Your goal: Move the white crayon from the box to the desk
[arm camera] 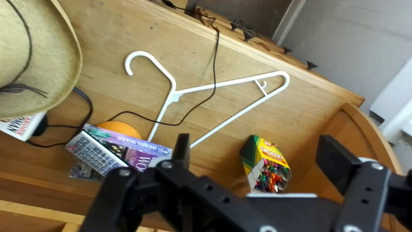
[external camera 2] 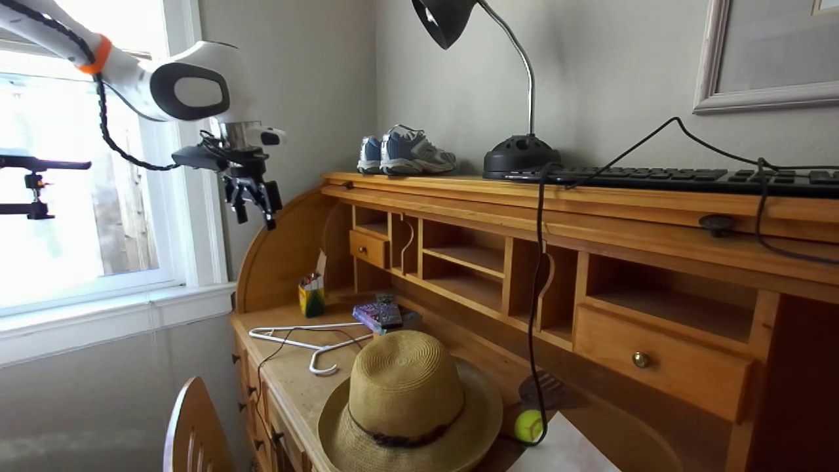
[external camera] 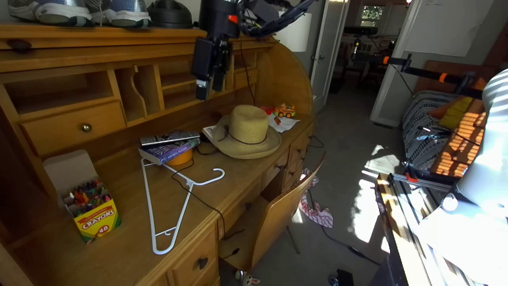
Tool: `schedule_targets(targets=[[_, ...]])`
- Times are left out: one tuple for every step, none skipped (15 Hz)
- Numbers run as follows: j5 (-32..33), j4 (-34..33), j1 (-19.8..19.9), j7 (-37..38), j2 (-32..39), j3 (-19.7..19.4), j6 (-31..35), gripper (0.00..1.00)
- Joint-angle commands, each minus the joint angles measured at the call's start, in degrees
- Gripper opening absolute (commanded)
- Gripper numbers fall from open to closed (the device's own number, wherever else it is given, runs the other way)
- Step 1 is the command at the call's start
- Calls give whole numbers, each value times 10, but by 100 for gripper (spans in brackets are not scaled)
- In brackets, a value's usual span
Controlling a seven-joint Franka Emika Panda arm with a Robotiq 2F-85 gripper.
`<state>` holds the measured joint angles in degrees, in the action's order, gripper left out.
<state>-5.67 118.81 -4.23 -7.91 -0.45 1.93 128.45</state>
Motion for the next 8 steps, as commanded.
schedule_targets(targets=[[-49,-81,-4,-15,96,18,19,100],[-60,-99,-3,-16,117,25,22,100],[-83,-117,-1,-29,136,34,27,100],[-101,-132,1,-43,154,43,36,100],[-116,-147,3,-64,173,54,45,100],[-119,-162,3,-74,191,60,50,100],[-125,-176,4,-86,209,68,58,100],[-123,-191,5,-91,228,73,63,100]])
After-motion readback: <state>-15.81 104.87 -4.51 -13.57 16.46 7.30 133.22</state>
